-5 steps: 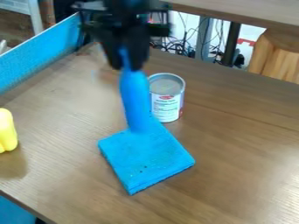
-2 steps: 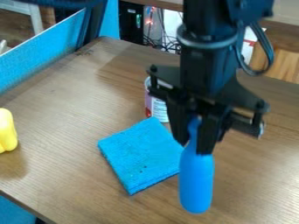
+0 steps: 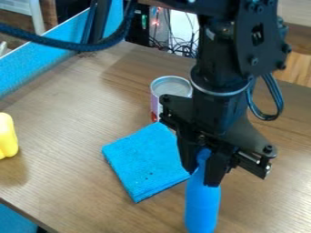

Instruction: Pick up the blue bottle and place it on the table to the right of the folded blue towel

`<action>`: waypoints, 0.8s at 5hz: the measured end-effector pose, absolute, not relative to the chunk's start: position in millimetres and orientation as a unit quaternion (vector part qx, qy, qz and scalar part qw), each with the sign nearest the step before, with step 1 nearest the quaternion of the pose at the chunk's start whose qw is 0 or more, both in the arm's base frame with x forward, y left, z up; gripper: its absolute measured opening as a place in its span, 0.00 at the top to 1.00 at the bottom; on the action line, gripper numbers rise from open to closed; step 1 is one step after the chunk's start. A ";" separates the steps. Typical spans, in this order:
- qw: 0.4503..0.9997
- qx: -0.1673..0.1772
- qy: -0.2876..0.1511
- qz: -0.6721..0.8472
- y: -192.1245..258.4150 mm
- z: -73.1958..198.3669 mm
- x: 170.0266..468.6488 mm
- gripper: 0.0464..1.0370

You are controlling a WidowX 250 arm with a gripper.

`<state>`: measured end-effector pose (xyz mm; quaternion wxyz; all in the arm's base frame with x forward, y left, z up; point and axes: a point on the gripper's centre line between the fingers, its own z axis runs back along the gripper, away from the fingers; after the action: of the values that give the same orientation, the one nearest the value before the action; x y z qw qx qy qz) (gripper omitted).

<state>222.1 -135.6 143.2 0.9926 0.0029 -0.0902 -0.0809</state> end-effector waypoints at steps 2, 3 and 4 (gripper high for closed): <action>0.992 0.001 -0.095 -0.085 -135.8 139.4 223.6 0.31; 0.992 0.003 -0.093 -0.087 -134.7 137.4 222.0 0.04; 0.992 0.005 -0.091 -0.088 -134.4 136.6 222.0 0.03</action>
<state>222.0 -134.4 136.6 0.9920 0.0049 -0.0910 -0.0876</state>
